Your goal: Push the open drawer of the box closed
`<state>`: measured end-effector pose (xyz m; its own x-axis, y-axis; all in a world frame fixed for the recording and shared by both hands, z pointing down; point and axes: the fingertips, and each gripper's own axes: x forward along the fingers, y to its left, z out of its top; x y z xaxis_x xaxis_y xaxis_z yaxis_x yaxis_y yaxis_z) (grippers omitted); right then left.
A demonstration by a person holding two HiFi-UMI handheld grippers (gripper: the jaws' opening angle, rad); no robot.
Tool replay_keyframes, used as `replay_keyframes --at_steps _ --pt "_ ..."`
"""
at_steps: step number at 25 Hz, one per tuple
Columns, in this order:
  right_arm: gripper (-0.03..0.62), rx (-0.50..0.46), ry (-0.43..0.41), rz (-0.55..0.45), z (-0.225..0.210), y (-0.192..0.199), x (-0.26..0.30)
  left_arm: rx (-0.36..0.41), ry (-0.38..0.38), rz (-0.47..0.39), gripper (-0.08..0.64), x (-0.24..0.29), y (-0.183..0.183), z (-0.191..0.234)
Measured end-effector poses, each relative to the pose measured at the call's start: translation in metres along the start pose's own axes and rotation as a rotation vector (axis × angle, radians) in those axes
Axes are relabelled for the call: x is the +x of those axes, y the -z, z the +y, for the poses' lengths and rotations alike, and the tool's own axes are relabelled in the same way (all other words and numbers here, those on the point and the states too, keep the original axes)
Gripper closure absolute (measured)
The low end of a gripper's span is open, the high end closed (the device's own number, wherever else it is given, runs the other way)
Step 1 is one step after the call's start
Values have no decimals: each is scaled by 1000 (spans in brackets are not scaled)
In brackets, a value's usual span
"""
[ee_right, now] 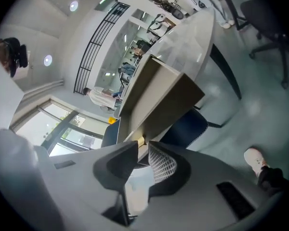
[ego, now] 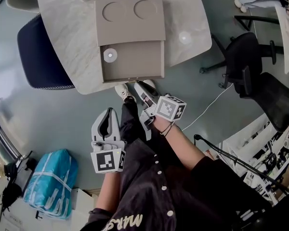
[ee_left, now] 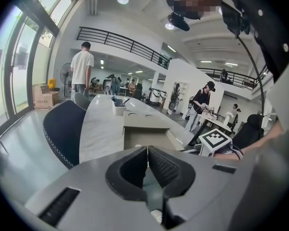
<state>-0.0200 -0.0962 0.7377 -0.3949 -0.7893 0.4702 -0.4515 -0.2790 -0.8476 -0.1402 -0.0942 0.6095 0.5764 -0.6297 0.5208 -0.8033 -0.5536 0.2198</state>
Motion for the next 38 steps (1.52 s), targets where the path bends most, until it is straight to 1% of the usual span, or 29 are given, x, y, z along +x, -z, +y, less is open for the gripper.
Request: replay_keyframes --at_steps 3,9,14,19,23,31,38 --pt "534 31 -32 -2 -1 -4 4 0 -3 4 541 4 2 1" --pt "554 96 -53 10 4 -4 7 2 -21 10 541 3 2 7" --pt "554 76 -33 14 9 -7 4 4 -41 -2 541 0 -7 13" --pt "552 65 -16 15 15 -12 3 13 -37 -29 541 -1 -21 13" --pt "551 52 -8 -2 19 -18 6 16 -33 -28 541 0 -23 13" --pt "551 45 -2 -26 25 -45 21 25 -21 -36 541 9 -38 12" --pt "551 36 -1 -36 24 -69 37 31 -26 -35 541 20 -46 17"
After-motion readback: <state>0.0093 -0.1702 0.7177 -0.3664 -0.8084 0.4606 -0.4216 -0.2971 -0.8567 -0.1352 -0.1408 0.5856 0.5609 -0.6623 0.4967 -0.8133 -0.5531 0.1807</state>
